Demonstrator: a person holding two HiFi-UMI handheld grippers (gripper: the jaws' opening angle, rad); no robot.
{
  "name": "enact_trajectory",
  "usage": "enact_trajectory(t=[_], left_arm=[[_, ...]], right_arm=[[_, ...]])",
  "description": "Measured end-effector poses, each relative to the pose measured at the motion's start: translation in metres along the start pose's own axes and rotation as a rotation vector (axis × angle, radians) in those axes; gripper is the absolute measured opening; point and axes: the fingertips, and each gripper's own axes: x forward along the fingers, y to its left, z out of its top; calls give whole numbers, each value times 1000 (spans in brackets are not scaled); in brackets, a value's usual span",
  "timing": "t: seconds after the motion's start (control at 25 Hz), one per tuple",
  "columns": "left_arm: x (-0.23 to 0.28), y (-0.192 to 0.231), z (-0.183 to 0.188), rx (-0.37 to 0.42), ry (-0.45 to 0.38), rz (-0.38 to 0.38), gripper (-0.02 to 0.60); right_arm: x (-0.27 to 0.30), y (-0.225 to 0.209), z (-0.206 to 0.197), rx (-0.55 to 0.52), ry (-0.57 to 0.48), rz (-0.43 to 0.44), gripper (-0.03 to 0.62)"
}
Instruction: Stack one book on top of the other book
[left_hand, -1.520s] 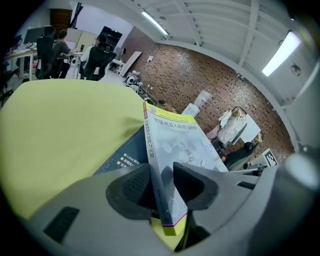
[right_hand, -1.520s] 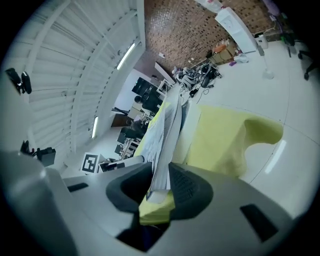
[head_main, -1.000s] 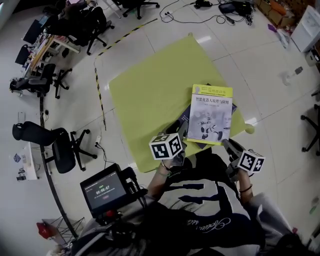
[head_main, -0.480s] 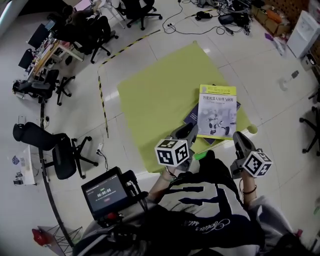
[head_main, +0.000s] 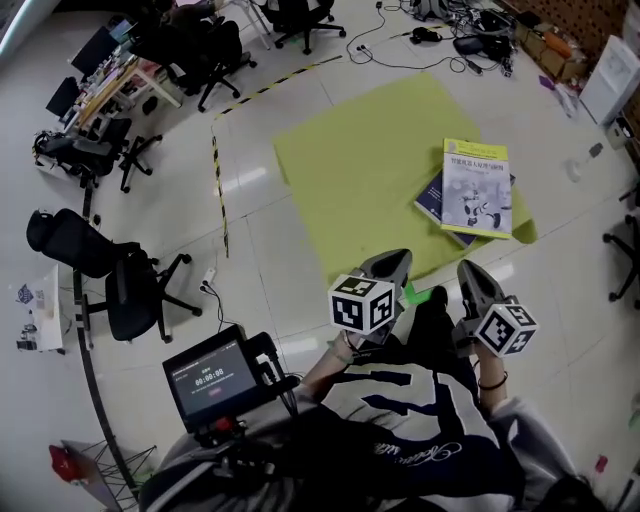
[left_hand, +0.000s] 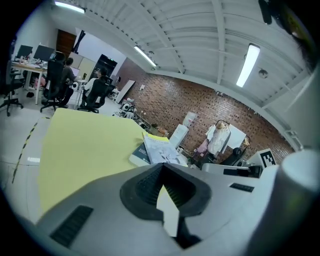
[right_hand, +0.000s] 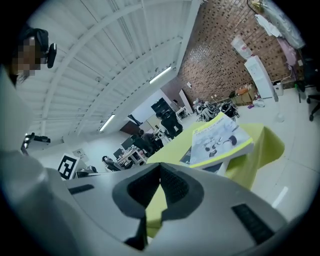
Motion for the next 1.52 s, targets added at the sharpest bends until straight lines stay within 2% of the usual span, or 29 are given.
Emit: enact_trajectory(t=[0.24,0.56,0.72,0.88,1.24,1.52], left_arm=[[-41,-15,-39,26,43,-73,5],[-66,-52,-55,54,29,-128,5],[-74,-71,-64,60,21,-124,5],[-79,-107,-81,51,21,-124,5],[-86,-210,-172,35,80,-131,5],[-119,-246,-217,15,90,-68,5]], right_arm=[[-26,44,-48,-14,26,-18,-3],[-59,71,-46,-58,-8,-12,-3],[-78,79,-49,-56,-21,0,-3],[-115,81,-57,-43,-17,18,-3],[-236,53,-100,8,2,9,-3],[-295,51,-126,34,32,34,-3]])
